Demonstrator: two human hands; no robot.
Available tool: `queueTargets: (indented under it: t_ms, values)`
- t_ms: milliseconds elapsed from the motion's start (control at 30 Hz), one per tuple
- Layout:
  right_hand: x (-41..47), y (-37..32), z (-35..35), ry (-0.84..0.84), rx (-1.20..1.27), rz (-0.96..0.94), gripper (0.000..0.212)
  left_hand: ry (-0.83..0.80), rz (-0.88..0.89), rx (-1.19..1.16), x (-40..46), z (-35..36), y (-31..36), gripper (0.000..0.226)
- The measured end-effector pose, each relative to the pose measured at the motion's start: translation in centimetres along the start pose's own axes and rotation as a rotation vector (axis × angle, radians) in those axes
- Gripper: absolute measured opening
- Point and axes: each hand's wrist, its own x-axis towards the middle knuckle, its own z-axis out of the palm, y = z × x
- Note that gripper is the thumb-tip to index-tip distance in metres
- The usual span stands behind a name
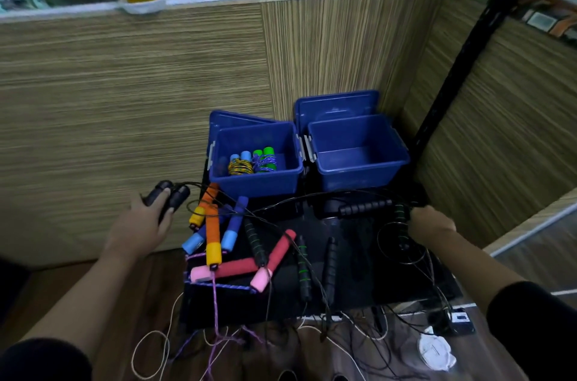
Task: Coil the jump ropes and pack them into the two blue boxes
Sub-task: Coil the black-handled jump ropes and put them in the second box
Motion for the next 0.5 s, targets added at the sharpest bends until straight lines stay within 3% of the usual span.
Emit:
queueTargets:
  t_ms: [267, 500]
  values:
    - [1.7, -5.8, 0.2, 0.188, 0.021, -0.272, 0.04, 0.0, -0.01, 0.011, 0.5, 1.1, -0.9, 0.043]
    - [2.7, -10.5, -0.6, 0.193, 0.004, -0.43, 0.038, -0.012, -0.018, 0.003, 1.0, 2.1, -2.0, 0.044]
